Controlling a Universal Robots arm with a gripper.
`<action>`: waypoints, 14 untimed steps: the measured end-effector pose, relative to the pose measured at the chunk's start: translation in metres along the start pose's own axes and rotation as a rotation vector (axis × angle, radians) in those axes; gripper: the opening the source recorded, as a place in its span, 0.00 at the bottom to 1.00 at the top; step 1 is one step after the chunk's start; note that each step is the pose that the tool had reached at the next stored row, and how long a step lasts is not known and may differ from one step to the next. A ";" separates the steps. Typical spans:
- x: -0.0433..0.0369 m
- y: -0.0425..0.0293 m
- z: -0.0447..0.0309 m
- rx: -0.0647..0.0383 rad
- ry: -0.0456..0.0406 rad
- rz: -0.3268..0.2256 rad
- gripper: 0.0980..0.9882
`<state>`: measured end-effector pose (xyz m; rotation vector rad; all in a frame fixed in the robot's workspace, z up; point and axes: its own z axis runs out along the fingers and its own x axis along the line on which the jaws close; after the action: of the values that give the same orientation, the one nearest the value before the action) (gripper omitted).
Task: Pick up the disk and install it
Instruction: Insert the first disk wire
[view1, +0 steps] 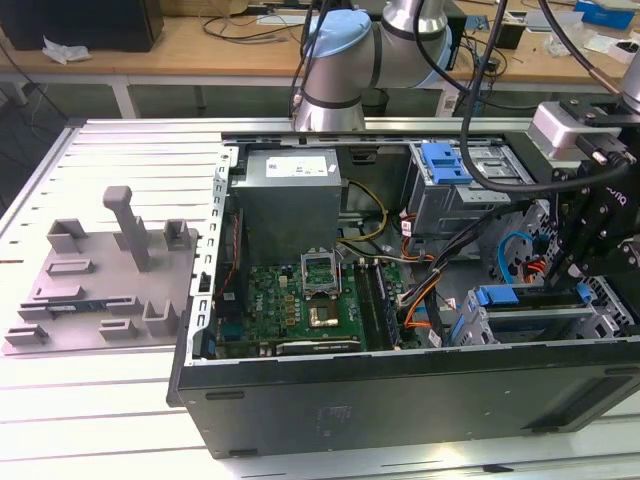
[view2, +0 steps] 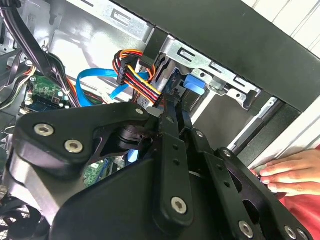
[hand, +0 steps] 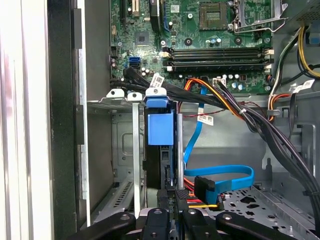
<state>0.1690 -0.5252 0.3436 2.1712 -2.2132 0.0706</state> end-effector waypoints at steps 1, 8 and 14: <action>0.0000 0.0000 0.0002 0.000 0.0001 0.000 0.08; 0.0005 0.0000 0.0018 0.000 -0.0002 0.000 0.08; 0.0012 0.0000 0.0020 0.000 -0.0001 0.000 0.08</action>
<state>0.1690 -0.5265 0.3417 2.1712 -2.2133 0.0705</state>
